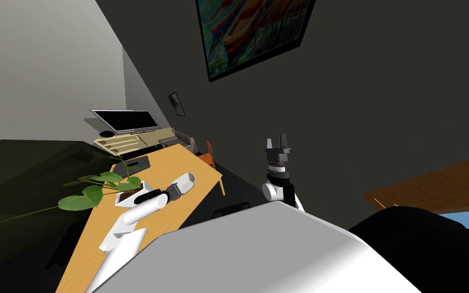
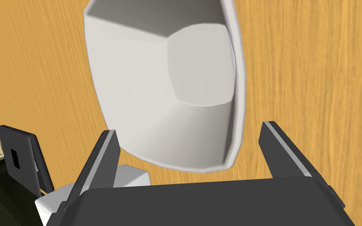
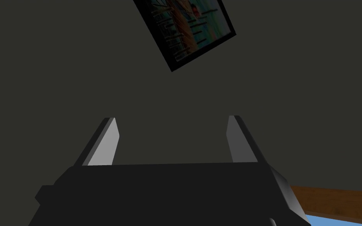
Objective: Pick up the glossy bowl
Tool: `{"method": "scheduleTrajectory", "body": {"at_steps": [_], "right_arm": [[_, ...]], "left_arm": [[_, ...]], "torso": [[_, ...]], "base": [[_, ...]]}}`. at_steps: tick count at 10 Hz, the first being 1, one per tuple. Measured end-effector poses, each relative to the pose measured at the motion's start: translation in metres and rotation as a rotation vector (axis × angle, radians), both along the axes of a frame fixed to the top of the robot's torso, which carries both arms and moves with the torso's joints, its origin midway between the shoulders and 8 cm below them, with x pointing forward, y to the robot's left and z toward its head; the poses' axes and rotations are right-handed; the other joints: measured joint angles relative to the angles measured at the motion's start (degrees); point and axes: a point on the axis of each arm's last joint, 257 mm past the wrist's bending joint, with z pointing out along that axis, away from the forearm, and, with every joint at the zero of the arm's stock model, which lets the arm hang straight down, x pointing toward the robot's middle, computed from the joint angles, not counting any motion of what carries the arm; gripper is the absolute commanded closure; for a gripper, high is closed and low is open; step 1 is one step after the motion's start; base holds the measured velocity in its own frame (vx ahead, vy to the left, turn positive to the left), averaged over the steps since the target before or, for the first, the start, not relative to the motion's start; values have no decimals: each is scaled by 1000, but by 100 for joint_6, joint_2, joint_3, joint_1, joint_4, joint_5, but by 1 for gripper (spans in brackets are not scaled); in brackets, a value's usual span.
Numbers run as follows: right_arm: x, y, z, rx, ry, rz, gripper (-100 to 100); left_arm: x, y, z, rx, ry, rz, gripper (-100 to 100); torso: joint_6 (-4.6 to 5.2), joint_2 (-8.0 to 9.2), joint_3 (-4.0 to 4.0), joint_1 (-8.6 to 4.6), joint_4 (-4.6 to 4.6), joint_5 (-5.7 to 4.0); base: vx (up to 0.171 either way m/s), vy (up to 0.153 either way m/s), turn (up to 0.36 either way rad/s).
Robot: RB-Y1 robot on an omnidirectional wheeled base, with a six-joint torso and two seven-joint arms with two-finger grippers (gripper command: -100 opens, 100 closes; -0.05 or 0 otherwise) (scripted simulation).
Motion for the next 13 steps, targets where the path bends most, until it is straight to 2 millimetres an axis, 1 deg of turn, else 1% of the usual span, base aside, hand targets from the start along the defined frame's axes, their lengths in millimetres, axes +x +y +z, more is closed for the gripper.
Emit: {"method": "scheduleTrajectory", "body": {"at_steps": [4, 5, 6, 7, 11, 12, 13], "right_arm": [[0, 0, 0, 0, 0, 0, 0], [0, 0, 0, 0, 0, 0, 0], [0, 0, 0, 0, 0, 0, 0], [0, 0, 0, 0, 0, 0, 0], [0, 0, 0, 0, 0, 0, 0], [0, 0, 0, 0, 0, 0, 0], [0, 0, 0, 0, 0, 0, 0]], "left_arm": [[-33, 12, -29, -17, 148, 29, -100], [-45, 12, -42, -26, 193, 36, -100], [-47, 12, -44, -28, 200, 37, 0], [-47, 12, -44, -28, 199, 37, -100], [-46, 8, -61, -29, 199, 37, -100], [-46, 8, -61, -28, 197, 37, 100], [-46, 8, -62, -28, 198, 37, 100]], "torso": [[-1, -4, -3, 9, -2, 2], [-1, -3, -2, 11, -1, 3], [-1, 9, 4, 11, 1, 2], [-1, 19, 10, 11, 4, 2], [-1, 16, 9, 22, 3, 5], [-1, 21, 11, 17, 4, 4], [-1, 24, 14, 13, 6, 2]], "base": [[81, -12, -24], [34, 1, -3], [6, 0, 1], [19, 12, 0], [24, 24, -2], [0, 0, 0], [0, 0, 0]]}}
